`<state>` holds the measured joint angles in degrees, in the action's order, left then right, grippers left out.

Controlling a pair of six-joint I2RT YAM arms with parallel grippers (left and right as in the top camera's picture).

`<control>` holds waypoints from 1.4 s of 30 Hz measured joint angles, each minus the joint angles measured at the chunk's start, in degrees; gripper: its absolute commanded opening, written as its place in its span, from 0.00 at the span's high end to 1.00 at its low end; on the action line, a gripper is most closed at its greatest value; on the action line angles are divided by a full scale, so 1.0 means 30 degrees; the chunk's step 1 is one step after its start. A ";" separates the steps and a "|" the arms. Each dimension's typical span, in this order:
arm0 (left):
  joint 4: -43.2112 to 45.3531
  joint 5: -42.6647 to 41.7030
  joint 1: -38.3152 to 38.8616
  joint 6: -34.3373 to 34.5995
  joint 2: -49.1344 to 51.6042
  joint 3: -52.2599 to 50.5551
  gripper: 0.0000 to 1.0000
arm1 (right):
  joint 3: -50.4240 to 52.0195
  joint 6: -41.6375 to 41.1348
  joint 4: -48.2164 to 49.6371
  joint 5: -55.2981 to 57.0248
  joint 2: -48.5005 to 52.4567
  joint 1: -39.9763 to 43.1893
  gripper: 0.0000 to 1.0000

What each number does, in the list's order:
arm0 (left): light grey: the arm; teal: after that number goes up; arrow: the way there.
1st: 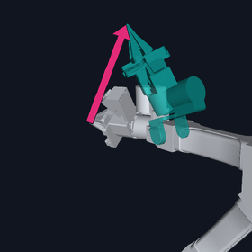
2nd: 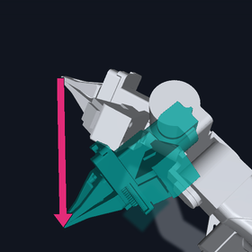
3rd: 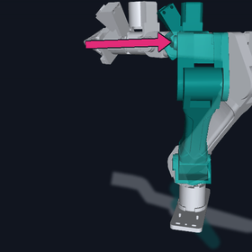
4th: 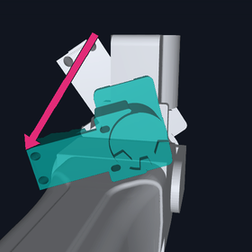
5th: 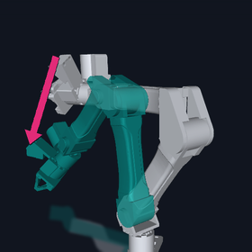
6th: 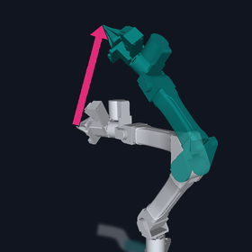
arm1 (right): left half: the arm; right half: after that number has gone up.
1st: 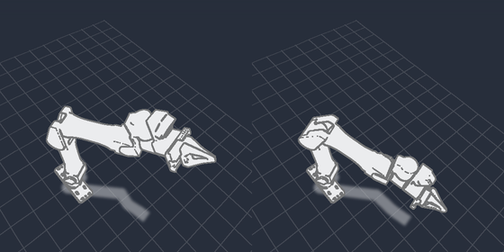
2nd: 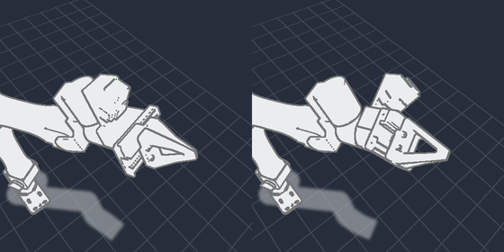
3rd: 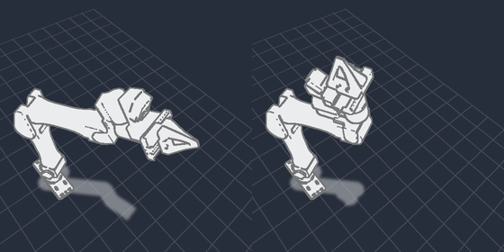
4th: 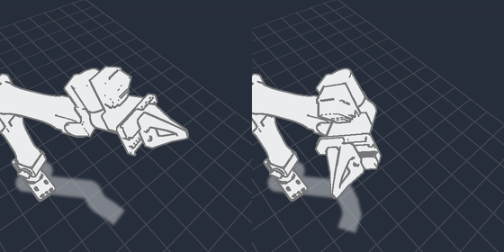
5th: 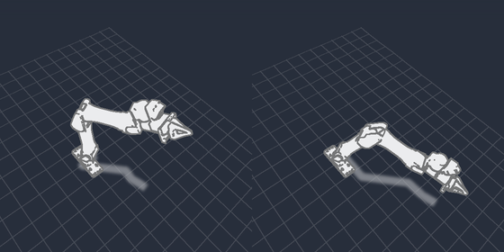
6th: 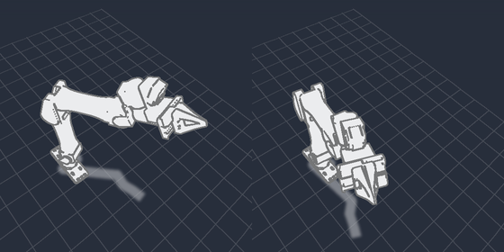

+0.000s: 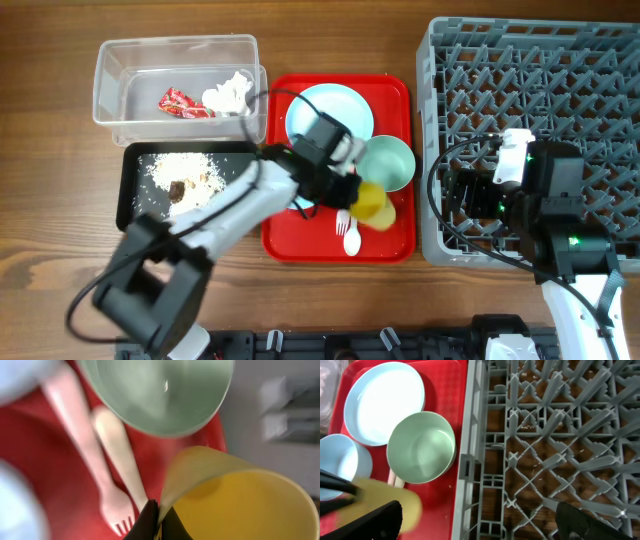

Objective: Sort waste into correct bins and load items into the dishwasher rack
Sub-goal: 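Grasp the yellow cup with the left gripper and lift it, then hand the yellow cup from the left gripper to the right gripper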

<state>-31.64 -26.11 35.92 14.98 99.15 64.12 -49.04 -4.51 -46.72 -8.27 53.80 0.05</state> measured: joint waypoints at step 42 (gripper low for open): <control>0.9136 -1.7194 -0.5778 0.7628 0.0729 0.0044 0.96 | -0.0073 0.0474 1.2670 -2.3241 0.8969 -0.0772 0.38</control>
<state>-4.23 -77.69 18.59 37.87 101.34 64.25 -49.25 -3.09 -8.71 -78.00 80.71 -2.26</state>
